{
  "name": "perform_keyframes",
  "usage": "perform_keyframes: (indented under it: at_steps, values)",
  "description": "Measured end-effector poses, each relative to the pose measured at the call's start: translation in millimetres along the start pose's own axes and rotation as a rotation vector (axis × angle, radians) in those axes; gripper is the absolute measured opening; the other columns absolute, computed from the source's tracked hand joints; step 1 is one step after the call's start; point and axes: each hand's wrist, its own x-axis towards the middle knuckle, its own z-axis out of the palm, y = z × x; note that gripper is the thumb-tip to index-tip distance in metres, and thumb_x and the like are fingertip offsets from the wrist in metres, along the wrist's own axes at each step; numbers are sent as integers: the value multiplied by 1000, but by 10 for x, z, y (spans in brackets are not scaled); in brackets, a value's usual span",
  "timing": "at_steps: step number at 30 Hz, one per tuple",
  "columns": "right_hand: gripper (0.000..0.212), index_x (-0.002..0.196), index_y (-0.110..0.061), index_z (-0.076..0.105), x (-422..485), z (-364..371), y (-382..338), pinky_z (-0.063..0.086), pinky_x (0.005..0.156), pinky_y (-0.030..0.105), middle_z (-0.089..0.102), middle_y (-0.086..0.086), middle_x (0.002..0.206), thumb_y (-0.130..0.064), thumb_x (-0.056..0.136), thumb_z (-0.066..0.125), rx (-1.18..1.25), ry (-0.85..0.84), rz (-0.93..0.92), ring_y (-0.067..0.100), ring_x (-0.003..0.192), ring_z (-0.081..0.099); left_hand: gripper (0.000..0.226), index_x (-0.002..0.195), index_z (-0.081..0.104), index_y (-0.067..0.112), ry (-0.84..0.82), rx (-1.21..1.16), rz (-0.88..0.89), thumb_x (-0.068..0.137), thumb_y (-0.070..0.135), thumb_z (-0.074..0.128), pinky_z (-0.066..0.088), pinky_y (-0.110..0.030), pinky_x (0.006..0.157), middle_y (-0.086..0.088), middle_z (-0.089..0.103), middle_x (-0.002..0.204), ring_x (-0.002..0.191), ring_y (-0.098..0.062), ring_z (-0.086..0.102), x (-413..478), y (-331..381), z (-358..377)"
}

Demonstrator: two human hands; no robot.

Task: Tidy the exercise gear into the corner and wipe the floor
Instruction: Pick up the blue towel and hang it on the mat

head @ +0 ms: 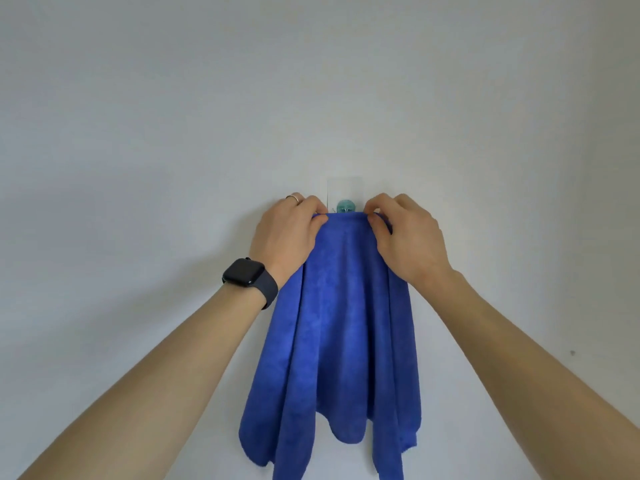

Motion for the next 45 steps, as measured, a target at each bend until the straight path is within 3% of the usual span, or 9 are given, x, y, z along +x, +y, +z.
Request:
perform_keyframes:
  at_steps: [5, 7, 12, 16, 24, 27, 34, 42, 45]
  values:
    - [29, 124, -30, 62, -435, 281, 32, 54, 80, 38, 59, -3, 111, -27, 102, 43, 83, -27, 44, 20, 87, 62, 16, 102, 65, 13, 81, -93, -60, 99, 24, 54, 50, -37, 70, -2, 61, 96, 84, -23, 60, -376, 7, 293]
    - [34, 132, -31, 57, -621, 399, 19, 52, 83, 25, 58, -3, 118, -25, 102, 42, 154, 20, 91, 11, 91, 61, 20, 107, 66, 13, 160, -137, -38, 100, 24, 51, 54, -41, 69, -1, 62, 101, 85, -21, 61, -628, 65, 434]
    - [43, 145, -25, 46, -1095, 610, -122, 34, 86, -3, 50, -9, 133, -28, 103, 44, 277, 93, 140, -14, 105, 49, 37, 138, 51, 31, 108, -348, -131, 102, 31, 46, 52, -32, 96, 16, 49, 137, 121, -5, 52, -1188, 177, 656]
    - [56, 151, -29, 36, -1700, 828, -49, 33, 99, 9, 43, -9, 145, -26, 99, 56, 177, 12, 141, -2, 129, 42, 51, 150, 38, 31, 6, -289, -79, 100, 31, 45, 52, -27, 96, 15, 34, 155, 127, -5, 48, -1784, 105, 809]
    - [51, 144, -18, 48, -3458, 984, -23, 45, 95, 22, 53, -7, 143, -22, 95, 62, 86, -272, 326, 11, 126, 49, 61, 151, 34, 26, -372, -175, -131, 94, 20, 55, 58, -26, 78, 7, 30, 160, 107, -15, 62, -3411, -148, 973]
    - [47, 138, -24, 54, -3969, 873, -70, 53, 91, 29, 55, -11, 141, -21, 92, 65, 88, -424, 349, 11, 125, 48, 59, 146, 41, 28, -563, -82, -179, 90, 20, 59, 54, -26, 84, 7, 33, 159, 108, -14, 60, -3997, -167, 851]
    - [26, 111, -36, 71, -4716, 544, -206, 55, 89, 38, 58, -11, 137, -27, 87, 72, 112, -685, 220, 16, 124, 48, 43, 137, 52, 39, -898, 85, -449, 94, 40, 49, 36, -28, 105, 16, 49, 144, 131, -9, 46, -4930, 36, 54]
    - [30, 127, -40, 62, -5286, 363, -832, 27, 111, 28, 51, -20, 144, -40, 99, 53, 367, -1085, -10, 6, 145, 29, 41, 137, 56, 33, -890, 389, -937, 97, 41, 49, 38, -32, 108, 11, 57, 139, 132, -12, 47, -6138, 660, -1580]
    - [32, 129, -38, 62, -5360, 297, -1421, 30, 115, 31, 54, -17, 143, -39, 98, 53, 514, -1156, -170, 7, 145, 30, 42, 135, 58, 35, -830, 573, -1087, 96, 42, 45, 37, -32, 107, 9, 57, 140, 134, -13, 46, -6504, 1039, -2424]
